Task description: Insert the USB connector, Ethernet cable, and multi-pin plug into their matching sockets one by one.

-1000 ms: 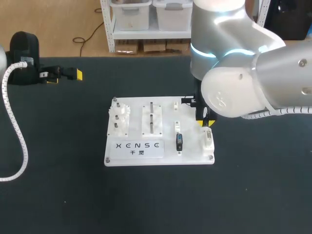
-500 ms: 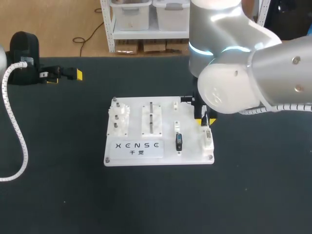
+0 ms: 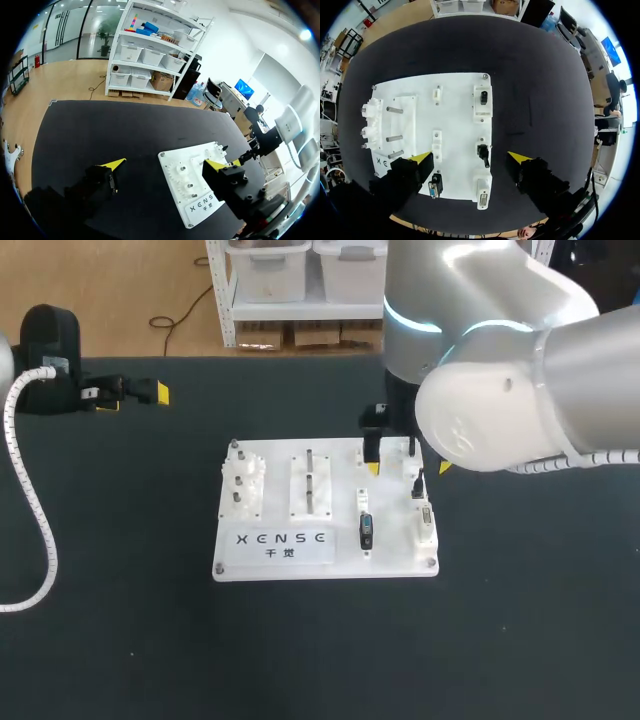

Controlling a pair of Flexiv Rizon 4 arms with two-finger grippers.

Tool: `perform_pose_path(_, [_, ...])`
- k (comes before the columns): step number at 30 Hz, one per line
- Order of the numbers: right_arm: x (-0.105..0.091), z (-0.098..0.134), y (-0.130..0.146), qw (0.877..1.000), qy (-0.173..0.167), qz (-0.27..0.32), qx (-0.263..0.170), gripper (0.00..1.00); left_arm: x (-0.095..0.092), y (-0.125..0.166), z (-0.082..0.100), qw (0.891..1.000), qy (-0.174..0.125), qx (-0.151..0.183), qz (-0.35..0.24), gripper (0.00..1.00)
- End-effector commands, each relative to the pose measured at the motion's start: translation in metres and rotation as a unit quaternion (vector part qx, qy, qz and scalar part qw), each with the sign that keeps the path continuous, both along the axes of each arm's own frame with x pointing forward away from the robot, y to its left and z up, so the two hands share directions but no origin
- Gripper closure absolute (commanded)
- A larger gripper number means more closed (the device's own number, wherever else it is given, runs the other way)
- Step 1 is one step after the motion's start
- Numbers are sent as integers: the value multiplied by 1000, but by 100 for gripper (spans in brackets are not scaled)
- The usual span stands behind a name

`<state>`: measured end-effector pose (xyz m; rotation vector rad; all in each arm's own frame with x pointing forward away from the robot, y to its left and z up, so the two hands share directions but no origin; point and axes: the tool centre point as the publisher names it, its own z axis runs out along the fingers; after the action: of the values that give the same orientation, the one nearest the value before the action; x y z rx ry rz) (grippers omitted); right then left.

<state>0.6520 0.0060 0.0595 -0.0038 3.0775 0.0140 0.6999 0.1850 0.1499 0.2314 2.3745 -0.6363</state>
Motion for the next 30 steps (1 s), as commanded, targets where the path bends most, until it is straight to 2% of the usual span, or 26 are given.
perform_pose_path(1, [-15, 6, 6, 1000, -11, 5, -2, 0, 0, 0, 0, 1000, 0, 0, 0, 0])
perform_pose_path(14, [-40, 6, 34, 999, 4, 47, -9, 0, 0, 0, 0, 1000, 0, 0, 0, 0])
perform_pose_path(22, [-54, -9, 41, 997, 23, 71, -12, 0, 0, 0, 0, 1000, 0, 0, 0, 0])
perform_pose_path(30, [-60, -25, 45, 995, 39, 90, -20, 0, 0, 0, 0, 1000, 0, 0, 0, 0])
